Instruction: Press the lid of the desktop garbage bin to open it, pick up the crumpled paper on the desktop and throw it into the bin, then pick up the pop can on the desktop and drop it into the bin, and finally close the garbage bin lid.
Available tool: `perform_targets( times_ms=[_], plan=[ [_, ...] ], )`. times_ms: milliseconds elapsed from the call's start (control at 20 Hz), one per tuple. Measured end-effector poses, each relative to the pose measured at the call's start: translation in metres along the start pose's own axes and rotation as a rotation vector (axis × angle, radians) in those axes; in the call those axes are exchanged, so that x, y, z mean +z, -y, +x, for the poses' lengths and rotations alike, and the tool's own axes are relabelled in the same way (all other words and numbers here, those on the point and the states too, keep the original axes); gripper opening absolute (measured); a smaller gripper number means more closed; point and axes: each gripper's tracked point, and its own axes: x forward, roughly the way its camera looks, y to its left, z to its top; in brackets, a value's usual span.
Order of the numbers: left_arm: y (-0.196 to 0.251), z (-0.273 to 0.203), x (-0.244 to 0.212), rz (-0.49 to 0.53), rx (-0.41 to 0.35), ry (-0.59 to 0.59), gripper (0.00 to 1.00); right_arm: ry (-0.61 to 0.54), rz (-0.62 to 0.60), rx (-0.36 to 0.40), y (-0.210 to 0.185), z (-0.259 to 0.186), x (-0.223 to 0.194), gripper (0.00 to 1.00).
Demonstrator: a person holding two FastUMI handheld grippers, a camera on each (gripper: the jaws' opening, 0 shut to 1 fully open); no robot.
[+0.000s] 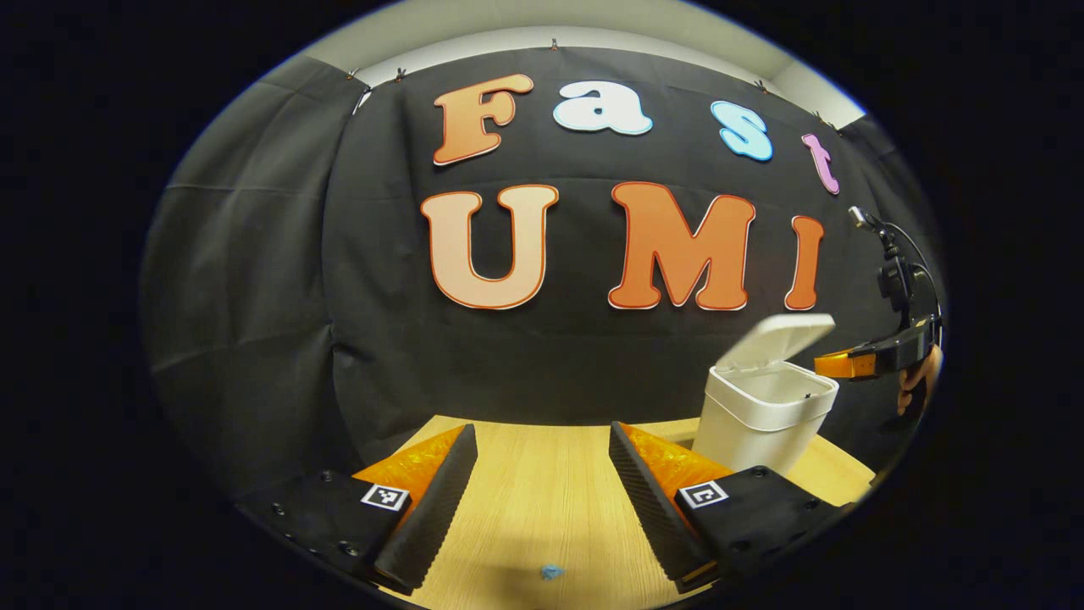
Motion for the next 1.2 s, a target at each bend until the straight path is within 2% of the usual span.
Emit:
perform_targets(
  times_ms=[350, 550, 650, 700, 750, 800, 900, 1100, 1200],
  plan=[
    [0.011, -0.005, -0.012, 0.001, -0.05, -0.051, 1.0, 0.017, 0.018, 0.025, -0.007, -0.024, -0.01, 0.01],
    [0.016, -0.007, -0.021, 0.01, -0.073, -0.083, 1.0, 0.009, 0.028, 0.07, -0.02, -0.034, -0.025, 0.05],
    [0.019, -0.008, -0.025, 0.005, -0.083, -0.101, 1.0, 0.022, 0.005, 0.095, -0.029, -0.039, -0.028, 0.2],
    [0.021, -0.009, -0.029, 0.002, -0.092, -0.113, 1.0, 0.028, -0.011, 0.109, -0.034, -0.041, -0.029, 0.33],
    [0.024, -0.01, -0.032, 0.001, -0.1, -0.126, 1.0, 0.035, -0.024, 0.12, -0.038, -0.042, -0.03, 0.39],
    [0.025, -0.01, -0.036, 0.002, -0.108, -0.139, 1.0, 0.039, -0.033, 0.132, -0.042, -0.044, -0.032, 0.51],
    [0.027, -0.011, -0.042, 0.011, -0.122, -0.168, 1.0, 0.036, -0.036, 0.159, -0.051, -0.048, -0.039, 0.66],
    [0.031, -0.02, -0.055, 0.02, -0.154, -0.235, 1.0, 0.004, -0.02, 0.201, -0.064, -0.052, -0.06, 0.86],
    [0.031, -0.025, -0.06, 0.031, -0.167, -0.266, 1.0, -0.015, -0.022, 0.221, -0.068, -0.053, -0.072, 0.91]
  ],
)
